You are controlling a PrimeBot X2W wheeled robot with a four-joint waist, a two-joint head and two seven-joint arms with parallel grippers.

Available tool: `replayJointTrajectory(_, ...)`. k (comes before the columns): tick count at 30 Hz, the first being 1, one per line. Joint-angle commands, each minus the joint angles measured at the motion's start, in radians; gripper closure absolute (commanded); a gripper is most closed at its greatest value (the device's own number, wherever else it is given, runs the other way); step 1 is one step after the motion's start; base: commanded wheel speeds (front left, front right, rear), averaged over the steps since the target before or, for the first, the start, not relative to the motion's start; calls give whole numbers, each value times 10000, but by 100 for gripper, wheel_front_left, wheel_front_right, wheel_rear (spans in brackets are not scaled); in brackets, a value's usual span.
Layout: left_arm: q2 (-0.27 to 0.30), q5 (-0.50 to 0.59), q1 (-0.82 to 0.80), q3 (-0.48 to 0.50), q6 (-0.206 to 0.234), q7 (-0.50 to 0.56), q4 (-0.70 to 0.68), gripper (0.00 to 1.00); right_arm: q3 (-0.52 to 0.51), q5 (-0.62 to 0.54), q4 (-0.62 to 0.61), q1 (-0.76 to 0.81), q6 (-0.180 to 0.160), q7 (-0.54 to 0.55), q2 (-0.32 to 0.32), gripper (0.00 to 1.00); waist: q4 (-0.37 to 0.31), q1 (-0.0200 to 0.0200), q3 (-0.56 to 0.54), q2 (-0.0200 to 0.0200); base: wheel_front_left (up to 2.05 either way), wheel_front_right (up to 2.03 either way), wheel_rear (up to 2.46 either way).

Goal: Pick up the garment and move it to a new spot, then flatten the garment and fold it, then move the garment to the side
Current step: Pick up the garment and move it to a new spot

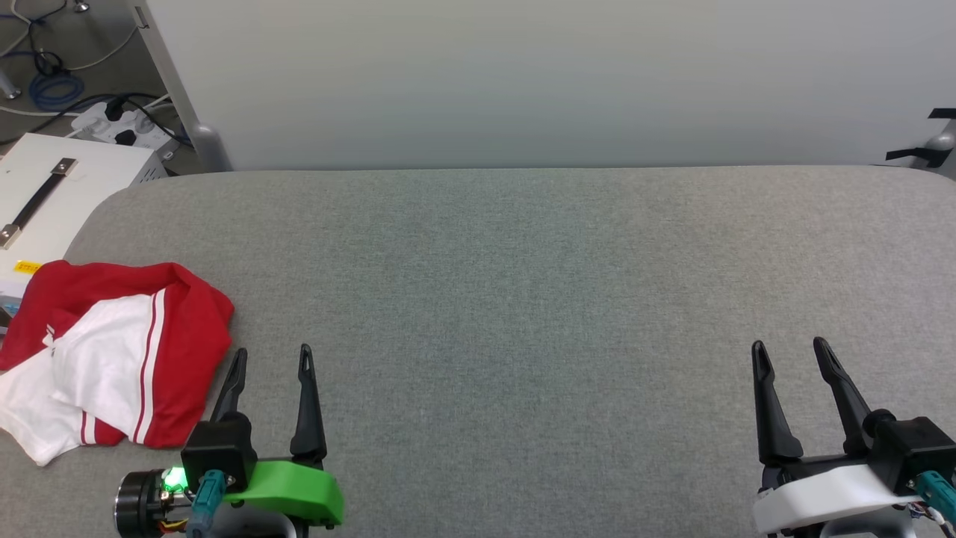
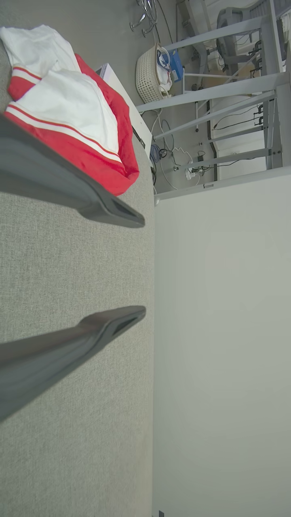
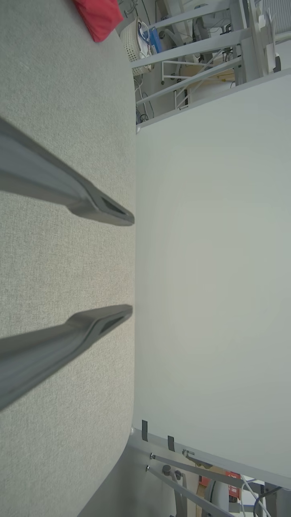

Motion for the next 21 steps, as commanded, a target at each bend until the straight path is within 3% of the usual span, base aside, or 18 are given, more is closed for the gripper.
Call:
replayJointTrajectory(1,-28,-88,187,-5,75,-107,23,0,-17,144,-86,148,17,-109,-32,0,12,0,-7,0,0,0,0)
replayJointTrajectory(12,-31,-141,270,-18,164,-332,58,0,-33,234,-185,323,19,-333,-37,0,225,0,-51,0,0,0,0)
replayJointTrajectory(21,-34,-215,224,98,278,-521,44,0,96,206,-392,353,20,-522,-40,0,979,0,165,0,0,0,0)
